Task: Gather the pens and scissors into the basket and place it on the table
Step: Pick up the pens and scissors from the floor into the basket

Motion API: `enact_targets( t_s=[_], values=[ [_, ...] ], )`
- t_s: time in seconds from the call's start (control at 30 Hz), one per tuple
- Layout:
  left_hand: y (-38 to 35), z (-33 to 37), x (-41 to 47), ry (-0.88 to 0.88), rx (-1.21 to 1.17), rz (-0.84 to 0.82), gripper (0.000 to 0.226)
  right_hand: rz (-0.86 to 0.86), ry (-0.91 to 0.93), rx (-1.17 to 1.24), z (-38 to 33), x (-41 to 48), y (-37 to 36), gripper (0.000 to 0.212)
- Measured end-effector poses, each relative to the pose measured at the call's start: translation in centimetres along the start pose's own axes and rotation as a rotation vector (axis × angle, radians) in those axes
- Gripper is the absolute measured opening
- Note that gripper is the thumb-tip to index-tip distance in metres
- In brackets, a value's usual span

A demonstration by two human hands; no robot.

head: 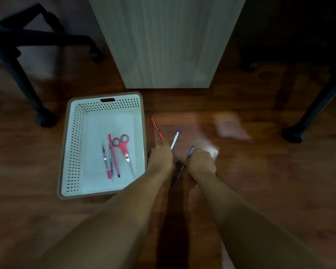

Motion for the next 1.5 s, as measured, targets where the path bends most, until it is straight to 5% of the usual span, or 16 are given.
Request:
enact_targets(
  t_s=[0.23, 0.4, 0.5, 0.6, 0.87, 1.13, 1.4, 1.5],
  values=[
    [0.7, 0.6, -0.2, 0.060, -0.228, -0.066, 0.026, 0.026, -0.051, 0.097, 1.3, 1.1, 1.1, 0.065],
    [6.3, 0.4, 0.1, 0.017, -0.475, 0.109, 0.017, 0.135, -0.029, 0.351, -1.9, 1.5, 4.8, 0.053],
    [10.3, -2.2, 0.6, 0.082, -0.576, 0.244, 0.018, 0.191, 0.101, 0.506, -6.0, 0.7, 7.2, 0.029],
    [13.2, -6.3, 0.4, 0.179, -0.565, 0.327, 0.021, 0.256, 0.206, 0.633, -10.5, -1.2, 8.5, 0.026],
    [13.8, -16.1, -2.6, 0.372, -0.320, 0.191, 0.040, 0.011, 0.597, 0.230, -19.6, -7.5, 3.6, 0.027],
    [11.5, -19.8, -3.6, 0.423, -0.248, 0.086, 0.040, 0.009, 0.719, -0.119, -20.4, -9.1, -1.7, 0.038],
    [15.9, -18.6, -3.3, 0.128, -0.402, 0.529, 0.022, 0.284, 0.532, 0.387, -19.1, -5.3, 3.4, 0.036],
    [17.6, -18.3, -3.4, 0.012, -0.261, 0.691, 0.022, 0.301, 0.394, 0.478, -17.4, -2.8, 4.5, 0.029]
  ],
)
Point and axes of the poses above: each hand's wrist, its own x-axis towards the middle knuckle, its own y-axis out of the back of the hand, z = x × y, the point moved 5 cm from there along x, towards the middle knuckle, and after that the axes turned 3 degrees about -y, right-handed, at the moved point
